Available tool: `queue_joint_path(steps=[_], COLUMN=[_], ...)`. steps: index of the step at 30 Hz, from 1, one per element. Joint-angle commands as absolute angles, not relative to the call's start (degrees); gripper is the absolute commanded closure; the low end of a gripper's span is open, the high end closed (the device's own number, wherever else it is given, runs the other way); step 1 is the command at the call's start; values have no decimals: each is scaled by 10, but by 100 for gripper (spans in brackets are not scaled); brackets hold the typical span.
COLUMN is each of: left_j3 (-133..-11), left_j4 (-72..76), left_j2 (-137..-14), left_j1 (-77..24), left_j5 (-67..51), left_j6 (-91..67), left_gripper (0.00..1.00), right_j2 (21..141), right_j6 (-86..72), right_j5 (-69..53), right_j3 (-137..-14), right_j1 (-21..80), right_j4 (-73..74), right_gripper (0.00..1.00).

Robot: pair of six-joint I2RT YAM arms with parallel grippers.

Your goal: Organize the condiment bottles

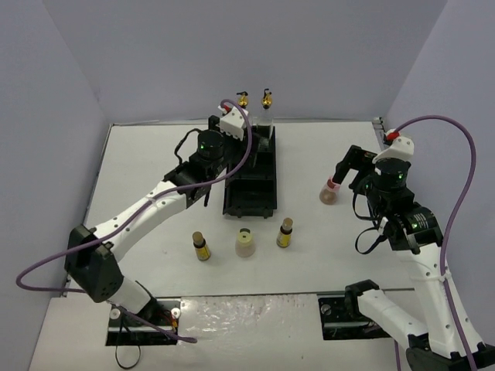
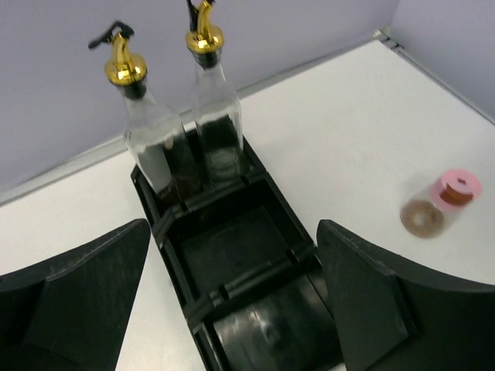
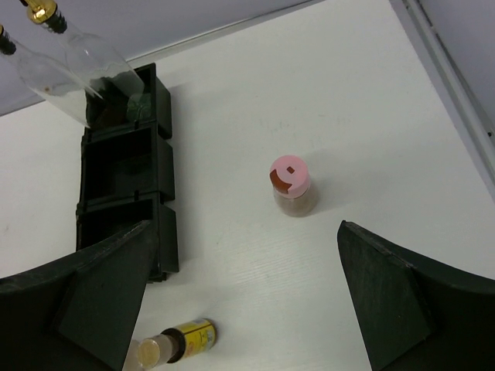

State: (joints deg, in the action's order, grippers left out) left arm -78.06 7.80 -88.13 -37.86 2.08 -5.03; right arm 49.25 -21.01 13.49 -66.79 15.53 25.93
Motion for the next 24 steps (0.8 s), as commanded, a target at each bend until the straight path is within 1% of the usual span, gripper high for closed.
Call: queue_joint_path(steps=[1,3,7,15,19,22,24], left_j3=[-762,-735,-705,-709,-720,-727,-731], left_j4=[12,-36,-95,-173,-199,-204,-210], left_j2=[-788,-740,-661,-587,-583,-582,-581], left_j1=[-416,-433,-449,-469,-473,-474,-474], left_j5=[129,166,203,231,239,240,241], left_j6=[-63,-82,-119,-125,-119,-112,-110], left_gripper=[14,14,14,14,14,14,14], right_j2=[490,488,495,511,546,615,645], right_j6=[-228,-231,-234,-262,-287,-304,-309], right_j5=[96,80,34,20,89,171,222], right_j3=[-654,-641,-618,-561,-561,-621,-642], right_j1=[160,161,163,201,294,380,420], right_j4=[243,247,253,225,199,199,203], right_gripper=[0,0,0,0,0,0,0])
